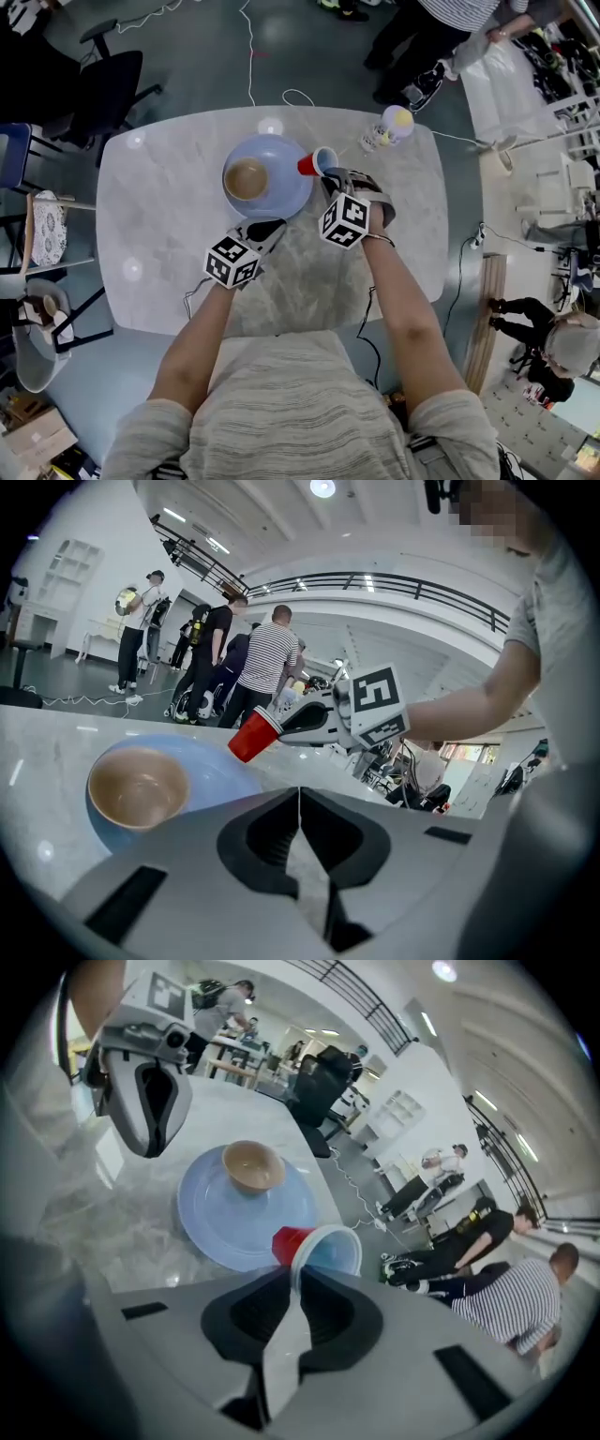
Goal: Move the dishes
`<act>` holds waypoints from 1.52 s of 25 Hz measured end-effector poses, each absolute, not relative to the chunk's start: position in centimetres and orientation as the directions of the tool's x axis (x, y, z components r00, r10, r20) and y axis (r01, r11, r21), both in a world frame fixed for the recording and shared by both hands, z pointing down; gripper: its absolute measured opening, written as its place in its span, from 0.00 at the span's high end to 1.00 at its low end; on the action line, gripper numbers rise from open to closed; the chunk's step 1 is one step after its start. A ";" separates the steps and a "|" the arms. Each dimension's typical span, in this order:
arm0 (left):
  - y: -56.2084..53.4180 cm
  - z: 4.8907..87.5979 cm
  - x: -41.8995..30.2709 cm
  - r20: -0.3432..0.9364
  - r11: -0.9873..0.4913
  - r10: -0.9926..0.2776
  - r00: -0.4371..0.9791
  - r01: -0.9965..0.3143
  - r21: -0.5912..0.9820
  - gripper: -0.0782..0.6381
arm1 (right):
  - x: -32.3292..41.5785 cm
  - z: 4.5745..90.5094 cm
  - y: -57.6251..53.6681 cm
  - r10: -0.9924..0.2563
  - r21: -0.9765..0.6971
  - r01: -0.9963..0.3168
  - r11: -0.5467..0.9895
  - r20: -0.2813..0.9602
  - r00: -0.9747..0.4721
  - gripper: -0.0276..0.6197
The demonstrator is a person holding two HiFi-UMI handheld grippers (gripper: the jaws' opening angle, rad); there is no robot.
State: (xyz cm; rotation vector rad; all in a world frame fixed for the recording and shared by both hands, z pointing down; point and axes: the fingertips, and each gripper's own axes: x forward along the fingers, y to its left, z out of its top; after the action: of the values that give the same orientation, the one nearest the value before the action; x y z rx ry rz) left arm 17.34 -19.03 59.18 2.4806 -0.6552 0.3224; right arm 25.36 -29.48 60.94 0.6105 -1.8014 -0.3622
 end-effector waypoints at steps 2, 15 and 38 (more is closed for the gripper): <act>-19.1 59.2 16.8 0.350 -0.725 -0.395 0.849 -0.522 0.449 0.86 | 24.1 61.3 -29.5 -0.559 0.543 -0.133 0.829 0.800 -0.220 0.88; -19.2 59.4 14.5 0.340 -0.690 -0.440 0.831 -0.555 0.464 0.86 | 20.9 64.8 -29.6 -0.517 0.527 0.271 0.805 0.848 -0.113 0.88; -19.1 59.7 14.4 0.348 -0.695 -0.434 0.831 -0.555 0.458 0.86 | 20.1 66.4 -29.3 -0.562 0.546 0.415 0.728 0.821 -0.095 0.88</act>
State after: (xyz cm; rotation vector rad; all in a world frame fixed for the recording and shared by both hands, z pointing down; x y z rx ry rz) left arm 14.39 -19.15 59.66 2.4487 -0.7241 0.2863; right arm 20.11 -29.35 66.36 0.1293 -1.4512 -0.8214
